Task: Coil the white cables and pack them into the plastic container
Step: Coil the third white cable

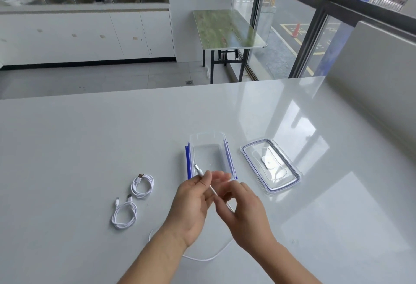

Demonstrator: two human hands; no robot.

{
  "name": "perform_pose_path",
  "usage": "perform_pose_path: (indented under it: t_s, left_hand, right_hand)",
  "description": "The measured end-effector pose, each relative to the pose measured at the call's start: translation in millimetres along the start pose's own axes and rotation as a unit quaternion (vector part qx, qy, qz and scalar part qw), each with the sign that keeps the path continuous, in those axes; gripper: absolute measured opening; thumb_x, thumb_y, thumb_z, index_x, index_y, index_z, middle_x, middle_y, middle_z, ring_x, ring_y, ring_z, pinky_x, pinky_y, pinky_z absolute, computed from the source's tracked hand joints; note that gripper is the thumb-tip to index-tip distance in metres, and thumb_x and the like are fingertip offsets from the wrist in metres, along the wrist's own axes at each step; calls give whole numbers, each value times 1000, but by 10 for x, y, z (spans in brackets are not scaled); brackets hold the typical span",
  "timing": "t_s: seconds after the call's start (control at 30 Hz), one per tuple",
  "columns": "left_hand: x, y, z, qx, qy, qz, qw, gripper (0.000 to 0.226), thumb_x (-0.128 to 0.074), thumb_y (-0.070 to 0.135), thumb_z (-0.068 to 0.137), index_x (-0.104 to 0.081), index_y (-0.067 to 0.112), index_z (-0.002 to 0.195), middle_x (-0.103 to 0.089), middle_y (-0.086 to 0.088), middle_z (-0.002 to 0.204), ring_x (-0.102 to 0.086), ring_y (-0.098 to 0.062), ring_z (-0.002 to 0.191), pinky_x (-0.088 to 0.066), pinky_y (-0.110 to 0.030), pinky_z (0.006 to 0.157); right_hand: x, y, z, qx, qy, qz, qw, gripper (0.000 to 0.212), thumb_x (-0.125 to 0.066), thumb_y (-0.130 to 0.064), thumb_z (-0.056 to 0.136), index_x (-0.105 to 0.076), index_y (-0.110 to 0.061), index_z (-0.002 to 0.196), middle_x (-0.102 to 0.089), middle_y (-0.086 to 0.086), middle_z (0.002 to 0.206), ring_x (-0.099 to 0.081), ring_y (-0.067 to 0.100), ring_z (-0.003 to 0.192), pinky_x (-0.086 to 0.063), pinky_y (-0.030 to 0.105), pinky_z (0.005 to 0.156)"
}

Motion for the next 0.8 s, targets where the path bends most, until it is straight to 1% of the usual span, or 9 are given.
perform_pose_path:
  t_s: [0.1, 0.2, 0.33, 0.43, 0.5, 0.57, 0.67, 0.73, 0.8]
  left_hand:
    - [-28, 303, -52, -24, -15, -80, 996, 29, -57, 32, 94, -74, 9, 101, -74, -23, 109, -71, -38, 104, -59, -45, 83]
    - [-48, 574, -99, -59, -26, -89, 994, 27, -59, 34, 89, -77, 12, 93, -77, -17, 95, -75, -32, 85, -60, -41, 76]
    - [-99, 622, -182, -41, -57, -22, 997, 33, -57, 37, 89, -77, 11, 92, -77, -17, 88, -75, -32, 73, -61, -40, 67]
    - [-217, 535, -291, 14, -118, 48, 992, 37, -59, 39, 92, -73, 5, 99, -75, -24, 94, -75, -37, 78, -61, -42, 68]
    - [-316, 427, -385, 67, -172, 127, 975, 37, -59, 37, 94, -71, 3, 102, -74, -29, 98, -75, -38, 83, -62, -42, 71]
    - [-334, 288, -456, 120, -206, 230, 944, 36, -61, 35, 95, -70, 1, 103, -74, -28, 100, -74, -38, 88, -61, -40, 75]
    - [-252, 165, -467, 158, -195, 349, 903, 35, -59, 30, 98, -69, -2, 105, -77, -21, 100, -74, -34, 92, -60, -38, 78]
    - [-194, 159, -431, 156, -166, 400, 888, 31, -59, 29, 97, -70, 1, 104, -79, -15, 97, -75, -29, 92, -60, -36, 79]
    - [-154, 188, -384, 140, -132, 441, 876, 28, -60, 31, 95, -71, 6, 101, -80, -10, 95, -75, -26, 91, -60, -36, 80]
  right_hand:
    - [-133, 121, -62, -69, -110, 131, 983, 11, -64, -37, 92, -63, -27, 86, -64, -6, 63, -61, 11, 59, -51, 28, 61]
    - [-315, 277, -215, -134, -224, 231, 937, 24, -66, -42, 92, -73, -19, 91, -62, -4, 59, -61, 13, 57, -51, 26, 62]
    - [-375, 441, -252, -126, -308, 120, 935, 49, -54, -72, 85, -72, -27, 91, -64, -8, 66, -60, 6, 66, -49, 24, 69]
    - [-321, 485, -113, -91, -351, -36, 931, 45, -53, -70, 86, -64, -28, 75, -62, -5, 63, -53, 5, 59, -49, 30, 67]
    - [-229, 395, 81, -65, -353, -103, 928, 38, -52, -60, 79, -60, -26, 65, -62, -2, 58, -50, 6, 52, -46, 30, 61]
    - [-115, 253, 313, -54, -347, -130, 927, 22, -57, -41, 80, -57, -34, 60, -63, -5, 59, -54, 6, 52, -46, 28, 59]
    - [82, 6, 604, -87, -319, -58, 942, 10, -69, -18, 84, -71, -27, 81, -74, 1, 74, -63, 10, 61, -55, 37, 64]
    - [205, -205, 739, -75, -276, -30, 958, 9, -70, -16, 84, -72, -24, 86, -76, -4, 74, -66, 6, 64, -56, 35, 65]
    - [265, -406, 766, -45, -236, -51, 969, 6, -71, -22, 84, -71, -28, 85, -74, -11, 71, -66, 4, 66, -55, 29, 64]
Point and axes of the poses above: each hand's wrist, its own z-axis towards the middle knuckle, its own x-axis out of the back of the hand, y = z × x, the point moved 9 cm from there along z, towards the middle knuckle
